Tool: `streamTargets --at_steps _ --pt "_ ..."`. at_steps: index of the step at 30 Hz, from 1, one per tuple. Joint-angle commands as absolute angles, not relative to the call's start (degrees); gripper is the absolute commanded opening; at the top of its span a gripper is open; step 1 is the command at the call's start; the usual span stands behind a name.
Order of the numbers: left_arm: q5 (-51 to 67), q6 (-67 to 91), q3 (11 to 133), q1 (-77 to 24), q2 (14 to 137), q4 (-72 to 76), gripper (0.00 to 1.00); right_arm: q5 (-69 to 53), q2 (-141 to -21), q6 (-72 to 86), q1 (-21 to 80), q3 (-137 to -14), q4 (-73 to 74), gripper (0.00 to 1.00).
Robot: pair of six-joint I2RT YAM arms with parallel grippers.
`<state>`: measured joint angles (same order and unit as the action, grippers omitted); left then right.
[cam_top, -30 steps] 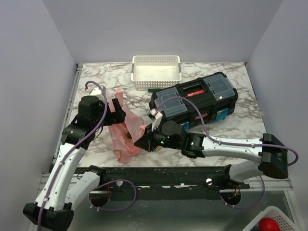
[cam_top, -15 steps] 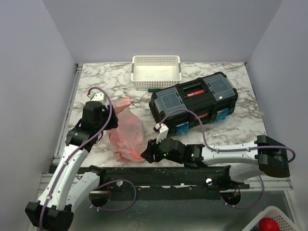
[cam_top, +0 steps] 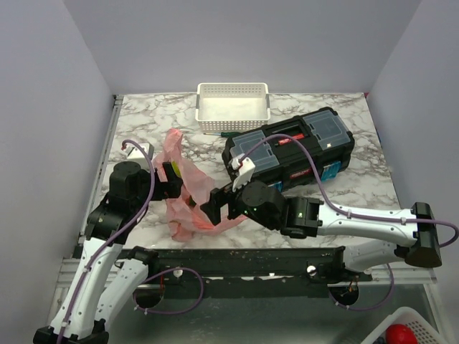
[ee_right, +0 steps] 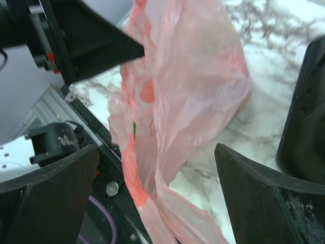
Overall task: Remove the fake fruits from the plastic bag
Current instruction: Adjust the plastic bag at the center of the board.
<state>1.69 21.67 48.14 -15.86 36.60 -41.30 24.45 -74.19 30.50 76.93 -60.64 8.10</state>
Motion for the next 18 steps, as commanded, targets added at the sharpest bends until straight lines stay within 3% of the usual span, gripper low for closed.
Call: streamTargets --at_steps 1,4,6,10,15,18 --pt "1.51 23.79 49.3 -15.82 34.64 -44.39 0.93 29.24 -74.41 22.92 77.21 -66.72 12.74 1.0" --pt "1.01 24.57 47.99 -15.82 34.28 -44.13 0.87 29.09 -76.55 20.82 77.21 -71.29 12.54 1.0" --pt "0.7 24.86 47.01 -15.82 34.54 -43.73 0.8 26.64 -78.53 19.45 77.22 -73.76 11.05 0.94" --pt "-1.15 25.23 46.66 -15.82 36.51 -43.46 0.63 18.38 -84.59 18.8 77.2 -76.96 6.42 0.74" --pt "-5.13 24.74 47.52 -15.75 39.79 -44.68 0.51 18.06 -92.75 20.17 77.16 -78.98 2.87 0.4" --pt "-6.69 24.62 47.81 -15.66 40.94 -45.34 0.46 17.53 -96.77 20.24 77.0 -79.72 0.7 0.31"
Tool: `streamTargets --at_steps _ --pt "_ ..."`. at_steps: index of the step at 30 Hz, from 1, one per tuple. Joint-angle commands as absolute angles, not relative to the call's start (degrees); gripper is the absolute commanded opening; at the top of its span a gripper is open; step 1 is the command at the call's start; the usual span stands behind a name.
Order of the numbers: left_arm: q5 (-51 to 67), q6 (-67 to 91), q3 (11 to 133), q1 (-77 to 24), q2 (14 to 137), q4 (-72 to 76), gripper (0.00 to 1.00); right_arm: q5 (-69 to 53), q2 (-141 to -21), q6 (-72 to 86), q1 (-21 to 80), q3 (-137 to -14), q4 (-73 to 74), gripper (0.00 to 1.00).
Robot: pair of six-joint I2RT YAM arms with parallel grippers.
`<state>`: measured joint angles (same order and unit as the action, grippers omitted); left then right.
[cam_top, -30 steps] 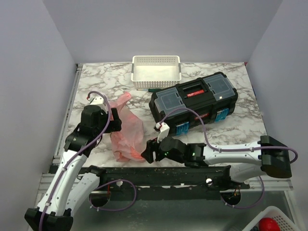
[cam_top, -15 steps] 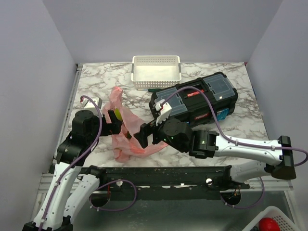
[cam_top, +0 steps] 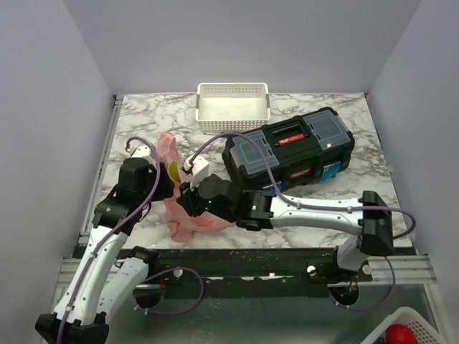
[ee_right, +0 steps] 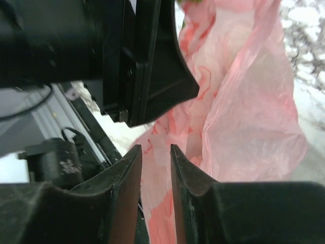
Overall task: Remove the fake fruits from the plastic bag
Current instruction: Adjust the plastic bag at the center of the board.
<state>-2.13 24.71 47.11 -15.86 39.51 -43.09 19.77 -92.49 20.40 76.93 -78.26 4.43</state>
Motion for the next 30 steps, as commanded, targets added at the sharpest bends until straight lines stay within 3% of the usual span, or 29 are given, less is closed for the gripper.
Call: streamTargets --at_steps 1,6,12,15,18,21,26,30 --pt "-6.68 24.45 47.66 -15.71 41.02 -45.27 0.43 17.72 -98.27 20.35 76.84 -79.95 0.54 0.29" --pt "-6.24 24.13 46.8 -15.72 40.66 -44.67 0.3 24.45 -103.97 19.91 75.99 -79.97 -0.96 0.26" --pt "-7.43 23.56 46.41 -15.73 40.82 -44.81 0.07 28.58 -105.02 20.7 70.49 -76.15 -0.53 0.26" --pt "-8.82 23.94 46.32 -15.73 41.83 -45.18 0.0 26.12 -103.84 19.05 67.85 -74.19 -0.35 0.37" --pt "-9.51 23.91 46.27 -15.73 43.71 -45.3 0.0 19.25 -102.31 17.47 65.91 -72.64 -1.25 0.63" --pt "-8.42 23.73 46.41 -15.73 45.37 -45.1 0.0 11.36 -100.35 18.15 65.32 -71.69 -3.67 0.82" --pt "-7.73 23.5 46.48 -15.73 45.17 -45.15 0.0 -0.91 -97.28 22.06 65.39 -71.24 -10.13 0.9" --pt "-7.82 23.88 48.15 -15.73 44.84 -47.12 0.0 -2.99 -98.25 23.29 65.38 -72.28 -12.5 0.93"
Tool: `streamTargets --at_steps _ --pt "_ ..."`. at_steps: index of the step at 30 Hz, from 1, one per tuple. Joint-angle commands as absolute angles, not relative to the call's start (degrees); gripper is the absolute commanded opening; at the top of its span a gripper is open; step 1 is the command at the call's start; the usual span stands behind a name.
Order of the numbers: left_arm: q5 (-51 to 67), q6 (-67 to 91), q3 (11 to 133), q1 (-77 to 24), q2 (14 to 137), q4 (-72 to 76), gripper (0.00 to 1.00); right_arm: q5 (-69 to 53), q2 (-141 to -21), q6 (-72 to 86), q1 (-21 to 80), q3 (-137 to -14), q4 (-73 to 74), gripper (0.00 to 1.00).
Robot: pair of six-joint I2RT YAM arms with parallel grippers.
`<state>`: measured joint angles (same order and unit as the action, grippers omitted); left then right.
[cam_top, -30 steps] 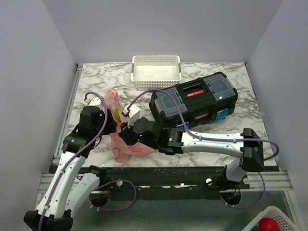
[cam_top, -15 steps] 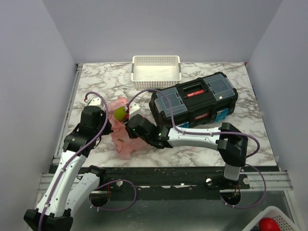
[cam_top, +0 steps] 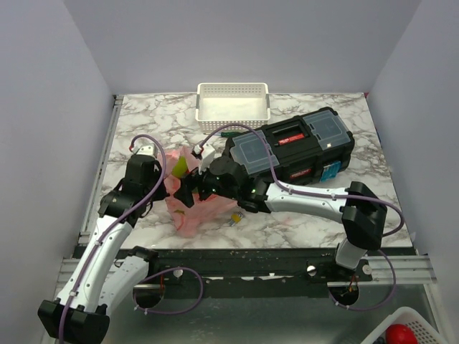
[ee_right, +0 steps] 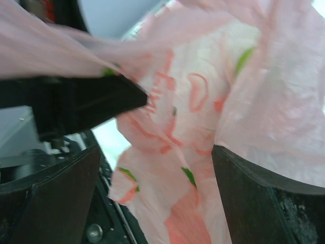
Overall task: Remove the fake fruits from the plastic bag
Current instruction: Adjust the plastic bag at the center of the board.
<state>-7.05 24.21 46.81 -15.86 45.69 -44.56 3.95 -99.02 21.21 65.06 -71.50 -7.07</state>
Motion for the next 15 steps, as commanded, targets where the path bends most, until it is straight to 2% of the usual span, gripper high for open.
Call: streamTargets --at_steps 1,2,4,5,7,10,13,15 --pt "-7.85 24.11 48.78 -15.72 44.81 -48.0 0.0 -2.1 -99.17 23.42 65.34 -73.0 -11.94 0.93" --pt "-7.86 24.38 49.24 -15.73 44.77 -48.79 0.0 -0.7 -100.04 23.63 65.36 -73.97 -11.22 0.92" --pt "-8.0 25.18 49.73 -15.81 43.98 -49.45 0.0 2.28 -102.01 23.77 65.38 -75.32 -10.13 0.81" --pt "-7.79 25.33 50.03 -15.76 43.51 -49.68 0.0 3.21 -102.94 23.73 65.38 -75.64 -9.98 0.72" --pt "-6.87 25.58 51.1 -15.73 42.43 -50.61 0.1 4.12 -104.54 24.1 65.39 -75.75 -10.4 0.58" --pt "-4.87 25.39 52.93 -15.73 41.36 -52.66 0.31 2.05 -106.67 25.42 65.33 -75.03 -12.73 0.46" --pt "-0.96 25.98 54.31 -15.73 39.65 -54.95 0.39 -2.57 -108.71 28.31 65.47 -73.74 -15.92 0.4" --pt "6.15 26.66 53.62 -15.78 37.43 -54.61 0.43 -3.78 -109.72 31.04 65.48 -72.79 -17.57 0.36"
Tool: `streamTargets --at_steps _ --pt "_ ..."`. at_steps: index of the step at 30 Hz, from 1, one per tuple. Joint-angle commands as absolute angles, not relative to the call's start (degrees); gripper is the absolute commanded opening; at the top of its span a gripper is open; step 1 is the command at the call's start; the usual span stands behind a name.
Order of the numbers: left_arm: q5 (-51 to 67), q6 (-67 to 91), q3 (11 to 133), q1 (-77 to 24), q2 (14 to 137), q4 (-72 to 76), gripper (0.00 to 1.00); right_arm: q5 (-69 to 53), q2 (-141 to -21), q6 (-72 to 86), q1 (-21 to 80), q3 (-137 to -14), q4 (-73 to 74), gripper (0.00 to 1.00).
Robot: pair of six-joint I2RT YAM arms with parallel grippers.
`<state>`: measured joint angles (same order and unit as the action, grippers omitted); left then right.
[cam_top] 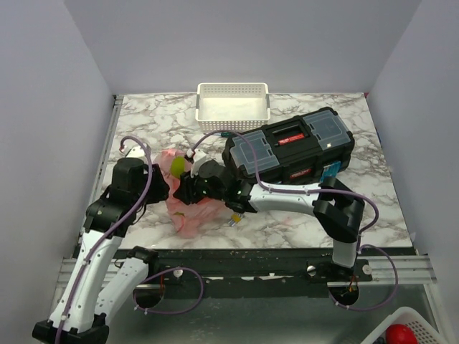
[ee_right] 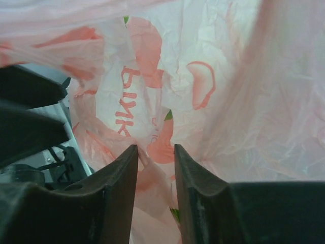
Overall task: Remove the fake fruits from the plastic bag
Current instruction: Adjust the plastic bag at the center of the board.
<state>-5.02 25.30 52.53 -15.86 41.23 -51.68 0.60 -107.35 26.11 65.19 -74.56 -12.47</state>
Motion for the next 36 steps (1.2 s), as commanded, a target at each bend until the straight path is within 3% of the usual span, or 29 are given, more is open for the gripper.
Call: streamTargets --at_steps 1,3,5,10,13,14,19,24,30,36 --pt "10.23 27.07 52.66 -15.73 35.86 -53.45 0.49 -4.16 -109.98 32.3 65.45 -72.19 -18.81 0.36" --pt "18.7 28.63 49.17 -15.73 32.7 -48.58 0.58 -5.4 -110.34 35.18 65.47 -70.54 -21.54 0.36" --pt "21.03 31.62 46.72 -15.73 31.35 -43.93 0.57 -7.24 -110.72 37.76 65.44 -69.13 -24.29 0.36" --pt "14.99 32.29 46.19 -15.73 37.22 -36.96 0.4 -6.08 -109.83 45.09 65.45 -63.24 -29.98 0.37" --pt "11.35 31.05 46.43 -15.07 42.95 -32.97 0.21 -5.16 -109.91 47.01 65.59 -62.29 -29.64 0.39" --pt "10.0 30.69 46.92 -14.73 44.87 -32.2 0.19 -4.64 -109.95 46.85 65.72 -62.6 -28.67 0.4" --pt "8.49 29.77 51.98 -9.71 56.38 -33.06 0.0 4.24 -108.52 45.03 68.08 -61.83 -23.05 0.5" --pt "13.78 30.74 50.22 -3.8 60.72 -30.86 0.0 8.88 -107.84 44.48 68.72 -59.19 -19.88 0.53" --pt "13.2 31.44 45.68 -1.31 59.14 -28.78 0.21 10.73 -109.52 41.27 70.86 -58.91 -19.1 0.59" --pt "12.4 31.21 45.32 0.94 59.03 -29.33 0.29 14.13 -109.25 40.14 71.13 -57.11 -19.24 0.66"
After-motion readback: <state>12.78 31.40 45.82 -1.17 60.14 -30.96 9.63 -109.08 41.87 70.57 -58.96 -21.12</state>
